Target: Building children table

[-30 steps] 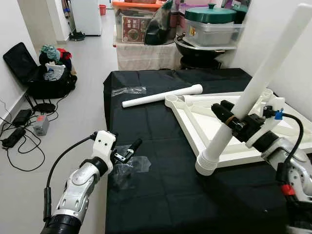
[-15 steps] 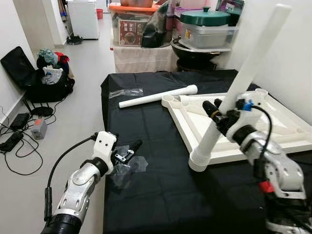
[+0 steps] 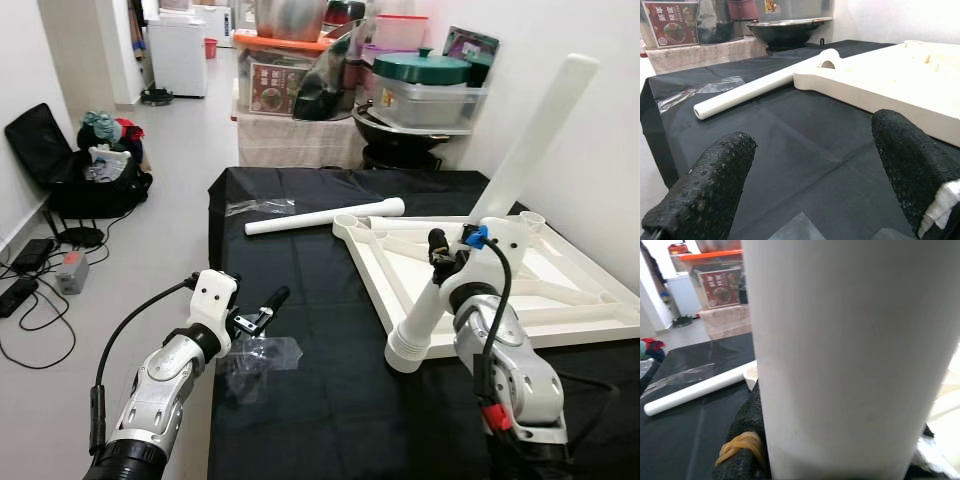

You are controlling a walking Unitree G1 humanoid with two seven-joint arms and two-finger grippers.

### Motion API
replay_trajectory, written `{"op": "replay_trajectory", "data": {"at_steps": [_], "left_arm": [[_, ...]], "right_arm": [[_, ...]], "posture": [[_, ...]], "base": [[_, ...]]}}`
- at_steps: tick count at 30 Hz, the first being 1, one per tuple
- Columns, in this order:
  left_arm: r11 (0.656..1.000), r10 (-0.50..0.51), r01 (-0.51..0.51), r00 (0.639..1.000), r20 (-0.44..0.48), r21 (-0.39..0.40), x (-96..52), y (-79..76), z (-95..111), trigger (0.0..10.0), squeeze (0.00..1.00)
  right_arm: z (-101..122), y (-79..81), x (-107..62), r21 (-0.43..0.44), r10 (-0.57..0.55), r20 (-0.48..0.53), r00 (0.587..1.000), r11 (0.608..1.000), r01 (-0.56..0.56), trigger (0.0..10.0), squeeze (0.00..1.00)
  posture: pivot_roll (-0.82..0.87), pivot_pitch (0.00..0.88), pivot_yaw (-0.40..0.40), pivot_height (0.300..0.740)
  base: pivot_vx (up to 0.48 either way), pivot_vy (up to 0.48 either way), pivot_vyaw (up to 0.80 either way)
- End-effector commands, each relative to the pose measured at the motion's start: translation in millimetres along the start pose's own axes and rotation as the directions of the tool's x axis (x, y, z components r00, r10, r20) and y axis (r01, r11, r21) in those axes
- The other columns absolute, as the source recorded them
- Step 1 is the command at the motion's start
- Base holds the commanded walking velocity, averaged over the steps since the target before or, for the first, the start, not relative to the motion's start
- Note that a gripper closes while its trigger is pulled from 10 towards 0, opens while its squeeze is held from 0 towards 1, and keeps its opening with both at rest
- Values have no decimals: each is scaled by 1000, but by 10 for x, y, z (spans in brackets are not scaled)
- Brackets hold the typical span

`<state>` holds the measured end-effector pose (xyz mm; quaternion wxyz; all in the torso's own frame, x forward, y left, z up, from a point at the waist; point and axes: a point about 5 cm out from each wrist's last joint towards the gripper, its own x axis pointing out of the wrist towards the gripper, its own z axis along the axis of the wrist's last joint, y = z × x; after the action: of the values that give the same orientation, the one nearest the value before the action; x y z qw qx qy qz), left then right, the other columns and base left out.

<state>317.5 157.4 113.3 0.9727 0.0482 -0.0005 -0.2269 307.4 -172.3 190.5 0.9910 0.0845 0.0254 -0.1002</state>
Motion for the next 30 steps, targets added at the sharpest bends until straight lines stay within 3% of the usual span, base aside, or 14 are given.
{"op": "replay_trajectory", "data": {"at_steps": [1,9,10,11,12,15,16,23,24,27,29,30], "left_arm": [[1000,-1,1,1000,-3,2,2,-18,-21,10000,0],[1000,-2,2,1000,-5,2,9,-35,-33,10000,0],[1000,-1,1,1000,-6,2,8,-39,-36,10000,0],[1000,-1,1,1000,-6,2,8,-39,-36,10000,0],[1000,-1,1,1000,-7,1,6,-40,-38,10000,0],[1000,0,0,1000,-8,1,-2,-38,-45,10000,0],[1000,0,0,1000,-9,1,-5,-37,-46,10000,0],[1000,-2,2,1000,-8,1,-4,-39,-45,10000,0],[1000,-2,2,1000,-8,2,-4,-34,-42,10000,0],[1000,-2,2,1000,-8,3,-5,-29,-40,10000,0],[1000,-1,1,1000,-9,4,-10,-19,-38,10000,0],[1000,-1,1,1000,-9,4,-10,-19,-38,10000,0]], "right_arm": [[-524,-226,-24,-94,-149,-255,955,987,129,0,0],[-524,-159,-15,-70,-151,-278,949,988,136,0,0],[-531,-133,-5,-53,-121,-285,951,992,110,4471,0],[-531,-133,-5,-53,-121,-285,951,992,110,4471,0],[-529,-122,6,-38,-103,-285,953,995,96,10000,0],[-469,-145,18,-45,-96,-247,964,995,87,10000,0],[-433,-156,16,-53,-96,-229,969,995,86,10000,1000],[-375,-132,8,-41,-63,-198,978,998,56,10000,1000],[-286,-72,-1,12,23,-146,989,1000,-22,10000,0],[-221,-29,-13,46,84,-106,991,996,-79,10000,0],[-24,-23,-50,95,278,8,961,956,-277,10000,0],[-24,-23,-50,95,278,8,961,956,-277,10000,0]], "posture": [[42,0,-80,740],[42,0,-85,740],[44,0,-87,740],[44,0,-87,740],[43,0,-87,740],[42,0,-86,740],[40,0,-85,740],[41,0,-86,740],[41,0,-85,740],[41,0,-85,740],[44,0,-86,740],[44,0,-86,740]], "base": [[0,0,0],[0,0,0],[0,0,0],[0,0,0],[0,0,0],[0,0,0],[0,0,0],[0,0,0],[0,0,0],[0,0,0],[0,0,0],[0,0,0]]}}
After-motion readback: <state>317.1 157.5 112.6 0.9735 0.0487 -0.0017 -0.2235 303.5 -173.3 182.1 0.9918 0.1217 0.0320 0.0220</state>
